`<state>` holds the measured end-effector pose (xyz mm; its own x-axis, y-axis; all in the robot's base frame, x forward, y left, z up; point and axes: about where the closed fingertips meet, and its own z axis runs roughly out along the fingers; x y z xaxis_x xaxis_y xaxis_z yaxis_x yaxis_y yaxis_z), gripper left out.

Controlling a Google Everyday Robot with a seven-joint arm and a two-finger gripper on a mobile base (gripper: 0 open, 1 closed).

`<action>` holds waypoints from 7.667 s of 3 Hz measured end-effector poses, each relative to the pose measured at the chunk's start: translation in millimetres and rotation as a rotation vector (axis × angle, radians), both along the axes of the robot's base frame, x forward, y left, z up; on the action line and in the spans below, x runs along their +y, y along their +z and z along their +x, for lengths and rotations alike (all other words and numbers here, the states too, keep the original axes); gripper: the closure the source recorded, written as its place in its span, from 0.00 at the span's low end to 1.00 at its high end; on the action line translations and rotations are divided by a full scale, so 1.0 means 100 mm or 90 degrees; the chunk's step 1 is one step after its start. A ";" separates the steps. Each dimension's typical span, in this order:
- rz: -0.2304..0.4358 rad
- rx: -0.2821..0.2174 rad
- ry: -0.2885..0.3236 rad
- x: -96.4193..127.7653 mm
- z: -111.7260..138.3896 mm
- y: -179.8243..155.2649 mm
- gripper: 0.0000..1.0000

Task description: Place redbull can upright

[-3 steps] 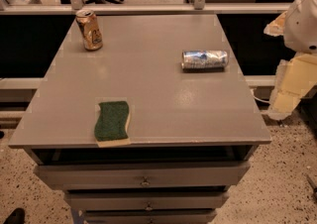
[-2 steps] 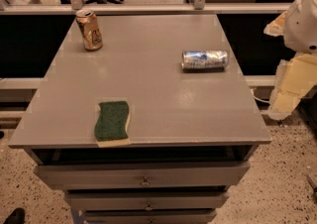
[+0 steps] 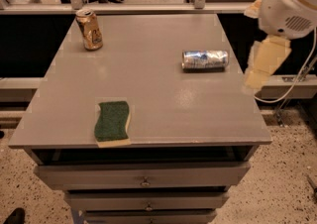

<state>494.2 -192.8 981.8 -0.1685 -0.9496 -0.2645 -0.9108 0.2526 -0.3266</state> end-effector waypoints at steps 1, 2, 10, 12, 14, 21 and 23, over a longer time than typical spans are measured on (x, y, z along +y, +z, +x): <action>0.020 -0.008 0.010 0.20 0.50 -0.14 0.00; 0.037 -0.004 0.031 0.42 0.95 -0.37 0.00; 0.165 0.077 0.054 0.78 1.76 -0.53 1.00; 0.516 -0.004 0.138 0.98 1.76 0.10 1.00; 0.749 -0.012 0.169 1.07 1.76 0.20 1.00; 0.923 0.046 0.201 0.95 1.66 -0.44 0.04; 0.874 0.023 0.187 0.68 1.59 -0.43 0.00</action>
Offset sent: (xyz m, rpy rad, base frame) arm 0.1499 0.0689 -0.0672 0.0907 0.0065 0.0891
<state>653.5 -124.4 938.3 -0.0380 0.0576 -0.9976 -0.9879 0.1481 0.0461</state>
